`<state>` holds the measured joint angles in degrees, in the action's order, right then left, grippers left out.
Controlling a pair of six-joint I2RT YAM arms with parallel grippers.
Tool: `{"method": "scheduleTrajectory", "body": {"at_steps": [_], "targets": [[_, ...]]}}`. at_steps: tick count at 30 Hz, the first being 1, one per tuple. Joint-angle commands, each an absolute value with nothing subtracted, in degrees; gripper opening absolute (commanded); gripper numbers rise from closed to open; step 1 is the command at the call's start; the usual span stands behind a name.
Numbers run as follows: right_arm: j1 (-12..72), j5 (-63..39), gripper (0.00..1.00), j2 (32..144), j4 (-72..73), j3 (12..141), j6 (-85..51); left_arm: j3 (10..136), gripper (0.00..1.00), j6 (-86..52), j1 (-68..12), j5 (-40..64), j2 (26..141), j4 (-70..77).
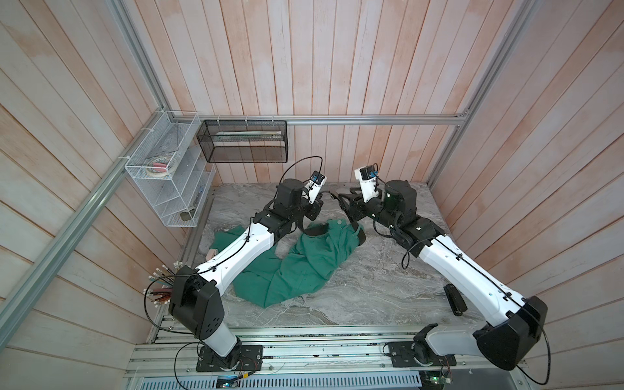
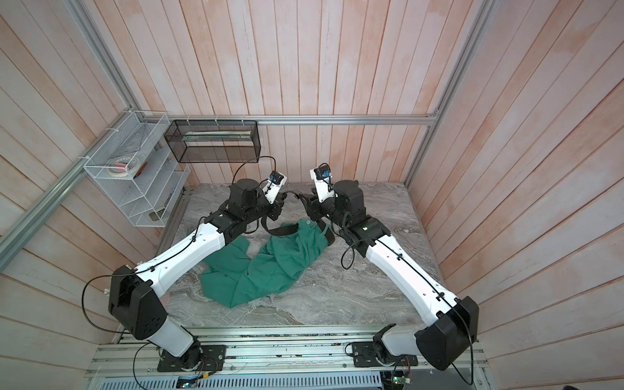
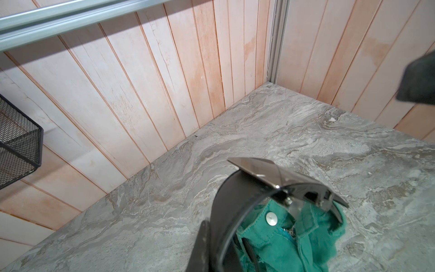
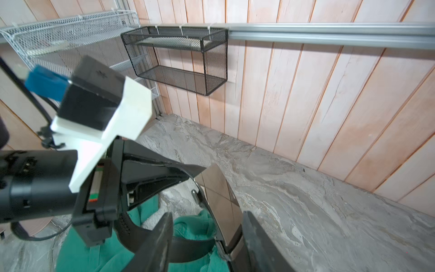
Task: Remove the belt from the trousers
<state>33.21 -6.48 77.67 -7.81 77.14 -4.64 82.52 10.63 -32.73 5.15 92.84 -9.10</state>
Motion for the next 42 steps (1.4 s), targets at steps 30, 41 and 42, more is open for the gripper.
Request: {"method": "scheduleTrajectory", "body": {"at_steps": [30,41,42], "targets": [[33.2,-9.9,0.4,91.6,-19.0,91.8,-0.6,88.6,0.0,8.1,-34.7,8.1,94.3,-9.5],[33.2,-9.6,0.21,91.4,-20.3,89.2,-0.4,89.0,0.0,8.3,-34.8,7.8,94.3,-9.9],[33.1,-9.5,0.23,91.4,-20.3,88.9,-0.4,89.0,0.0,8.2,-34.8,7.7,94.3,-10.0]]}}
